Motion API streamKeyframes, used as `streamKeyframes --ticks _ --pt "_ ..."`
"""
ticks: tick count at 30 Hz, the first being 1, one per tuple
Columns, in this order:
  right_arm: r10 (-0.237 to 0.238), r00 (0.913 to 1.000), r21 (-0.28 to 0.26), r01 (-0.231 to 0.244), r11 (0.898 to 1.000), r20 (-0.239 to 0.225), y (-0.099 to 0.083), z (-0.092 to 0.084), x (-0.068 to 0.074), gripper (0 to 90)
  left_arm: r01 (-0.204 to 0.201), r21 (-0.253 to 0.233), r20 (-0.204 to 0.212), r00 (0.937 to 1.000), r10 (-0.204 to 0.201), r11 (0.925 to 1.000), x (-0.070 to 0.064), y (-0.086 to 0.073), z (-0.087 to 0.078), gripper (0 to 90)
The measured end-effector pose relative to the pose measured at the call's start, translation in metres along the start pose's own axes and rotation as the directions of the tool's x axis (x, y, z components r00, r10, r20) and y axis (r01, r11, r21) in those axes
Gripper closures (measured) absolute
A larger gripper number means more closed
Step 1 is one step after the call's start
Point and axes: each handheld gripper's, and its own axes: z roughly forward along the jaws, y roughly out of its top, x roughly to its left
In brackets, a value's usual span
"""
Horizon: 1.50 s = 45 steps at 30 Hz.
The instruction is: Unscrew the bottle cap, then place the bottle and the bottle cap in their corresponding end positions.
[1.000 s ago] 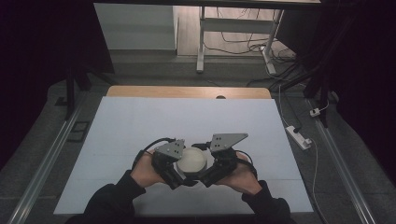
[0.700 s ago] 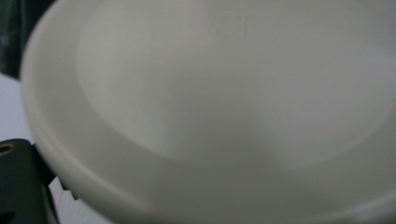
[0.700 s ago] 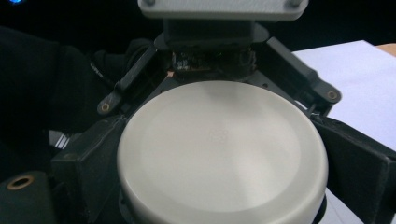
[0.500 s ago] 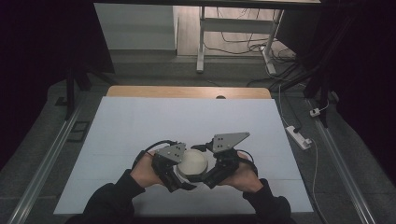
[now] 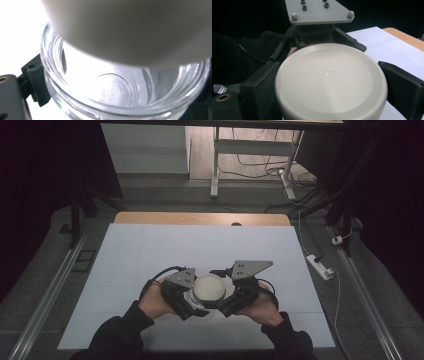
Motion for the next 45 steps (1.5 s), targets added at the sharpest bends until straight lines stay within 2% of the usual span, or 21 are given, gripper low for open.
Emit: streamKeyframes --ticks 9,18,23,25,32,45 --pt "0.001 0.9985 0.001 -0.001 1.000 0.055 0.000 -0.004 0.003 7.5 0.057 0.006 -0.067 0.9962 -0.056 0.9984 0.008 -0.005 -0.004 6.7" --pt "0.005 0.9944 0.018 -0.006 1.000 0.105 -0.003 -0.005 0.004 7.5 0.089 0.026 -0.113 0.9900 -0.085 0.9957 0.013 -0.008 -0.005 6.7" --pt "0.016 0.9934 0.020 -0.019 1.000 0.114 -0.006 -0.005 0.004 7.5 0.107 0.029 -0.137 0.9853 -0.102 0.9938 0.016 -0.011 -0.007 6.7" --pt "0.019 0.9928 0.019 -0.022 1.000 0.118 -0.008 -0.006 0.004 7.6 0.119 0.026 -0.154 0.9814 -0.114 0.9925 0.018 -0.012 -0.008 6.7" --pt "0.028 0.9919 0.015 -0.031 0.999 0.124 -0.014 -0.008 0.006 7.5 0.140 0.026 -0.179 0.9749 -0.133 0.9899 0.022 -0.015 -0.009 6.7" --pt "0.043 0.9898 0.006 -0.044 0.999 0.136 -0.025 -0.013 0.011 7.6 0.160 0.007 -0.223 0.9626 -0.154 0.9871 0.029 -0.014 -0.013 6.7"
